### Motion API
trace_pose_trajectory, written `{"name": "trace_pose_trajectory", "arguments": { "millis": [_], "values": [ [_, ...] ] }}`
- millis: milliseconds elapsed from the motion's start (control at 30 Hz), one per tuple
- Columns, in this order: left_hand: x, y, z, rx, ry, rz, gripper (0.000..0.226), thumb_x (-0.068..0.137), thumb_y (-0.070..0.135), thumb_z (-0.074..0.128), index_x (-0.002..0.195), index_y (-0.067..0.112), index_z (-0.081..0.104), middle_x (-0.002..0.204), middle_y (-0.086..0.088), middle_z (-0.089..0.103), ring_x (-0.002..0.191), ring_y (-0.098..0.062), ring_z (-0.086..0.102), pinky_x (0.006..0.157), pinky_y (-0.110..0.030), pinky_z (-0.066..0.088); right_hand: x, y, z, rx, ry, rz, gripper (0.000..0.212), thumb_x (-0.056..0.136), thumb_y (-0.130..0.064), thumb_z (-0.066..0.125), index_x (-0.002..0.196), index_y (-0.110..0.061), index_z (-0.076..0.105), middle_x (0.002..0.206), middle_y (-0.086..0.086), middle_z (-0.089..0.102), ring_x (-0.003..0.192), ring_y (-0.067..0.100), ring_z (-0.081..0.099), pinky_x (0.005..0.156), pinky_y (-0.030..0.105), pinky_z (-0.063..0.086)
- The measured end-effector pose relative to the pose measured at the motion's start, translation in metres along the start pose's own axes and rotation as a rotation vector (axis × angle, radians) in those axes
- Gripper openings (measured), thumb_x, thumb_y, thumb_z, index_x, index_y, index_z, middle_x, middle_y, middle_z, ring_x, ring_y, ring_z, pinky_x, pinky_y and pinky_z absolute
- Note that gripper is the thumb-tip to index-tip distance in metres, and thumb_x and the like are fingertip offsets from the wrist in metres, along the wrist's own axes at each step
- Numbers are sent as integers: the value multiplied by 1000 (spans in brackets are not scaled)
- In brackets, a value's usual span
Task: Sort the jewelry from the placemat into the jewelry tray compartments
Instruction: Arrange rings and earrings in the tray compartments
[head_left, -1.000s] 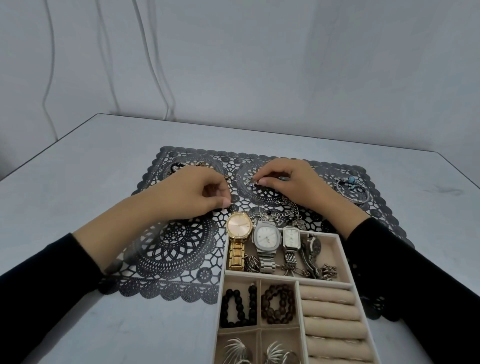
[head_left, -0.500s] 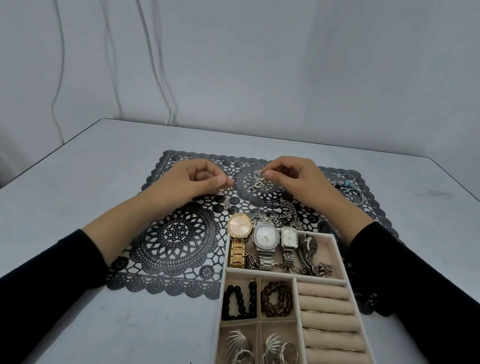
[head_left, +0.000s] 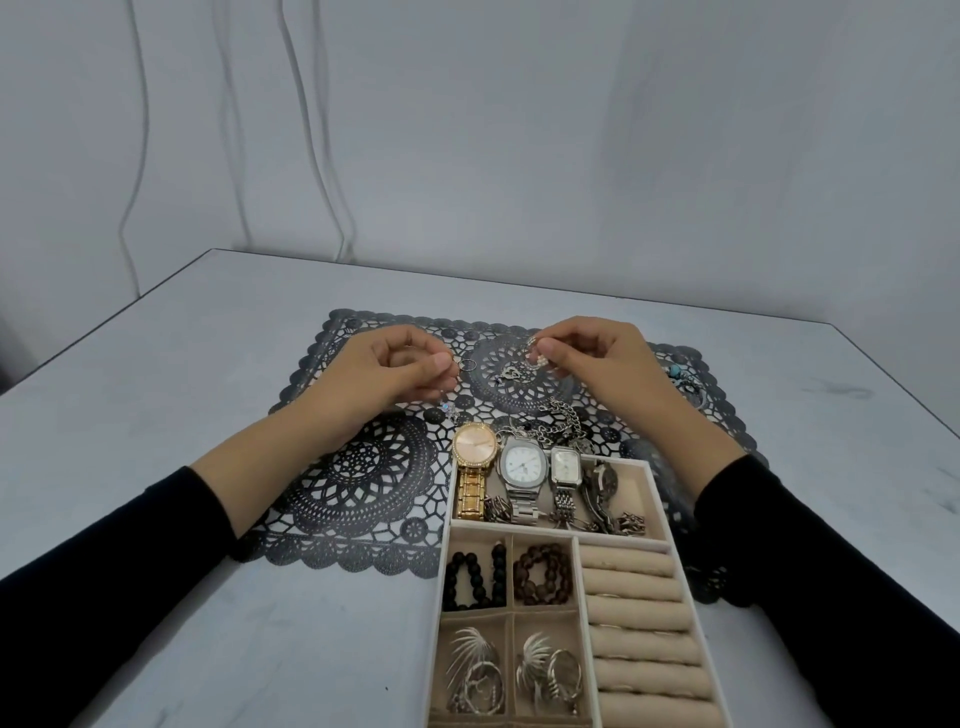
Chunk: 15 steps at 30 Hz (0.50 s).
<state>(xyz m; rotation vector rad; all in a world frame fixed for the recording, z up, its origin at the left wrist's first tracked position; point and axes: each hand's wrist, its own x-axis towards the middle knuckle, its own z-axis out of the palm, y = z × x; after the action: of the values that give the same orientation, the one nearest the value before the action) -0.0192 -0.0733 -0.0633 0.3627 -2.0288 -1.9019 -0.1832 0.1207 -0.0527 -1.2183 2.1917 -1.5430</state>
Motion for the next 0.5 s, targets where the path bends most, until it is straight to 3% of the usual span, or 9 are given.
{"name": "trace_pose_trajectory", "arguments": {
  "millis": [133, 267, 333, 500],
  "values": [
    [-2, 6, 2, 22, 42, 25, 10, 89, 12, 66, 98, 8, 68, 87, -5, 76, 84, -16, 73, 74, -21, 59, -5, -1, 1, 22, 4, 13, 12, 89, -20, 66, 98, -18, 74, 88, 4, 74, 82, 28, 67, 75, 40, 57],
    [-3, 3, 1, 170, 39, 47, 8, 90, 12, 67, 97, 8, 69, 90, -12, 75, 87, -24, 74, 84, -34, 59, -9, -3, 2, 45, 3, 19, 13, 89, -20, 67, 100, -17, 74, 84, 0, 75, 74, 12, 68, 71, 25, 57],
    [-3, 0, -1, 292, 22, 88, 9, 88, 16, 70, 96, 11, 70, 89, -9, 76, 87, -23, 74, 86, -33, 58, -9, -4, 3, 46, -3, 16, 13, 88, -20, 67, 99, -17, 74, 85, 0, 75, 72, 10, 68, 68, 19, 55],
    [-3, 1, -8, 557, -71, 129, 9, 83, 26, 75, 92, 24, 74, 85, 8, 76, 83, -5, 71, 83, -18, 52, -9, -2, 4, 18, 0, 20, 13, 88, -26, 68, 98, -21, 74, 86, 3, 74, 75, 17, 66, 72, 28, 56]
  ]
}}
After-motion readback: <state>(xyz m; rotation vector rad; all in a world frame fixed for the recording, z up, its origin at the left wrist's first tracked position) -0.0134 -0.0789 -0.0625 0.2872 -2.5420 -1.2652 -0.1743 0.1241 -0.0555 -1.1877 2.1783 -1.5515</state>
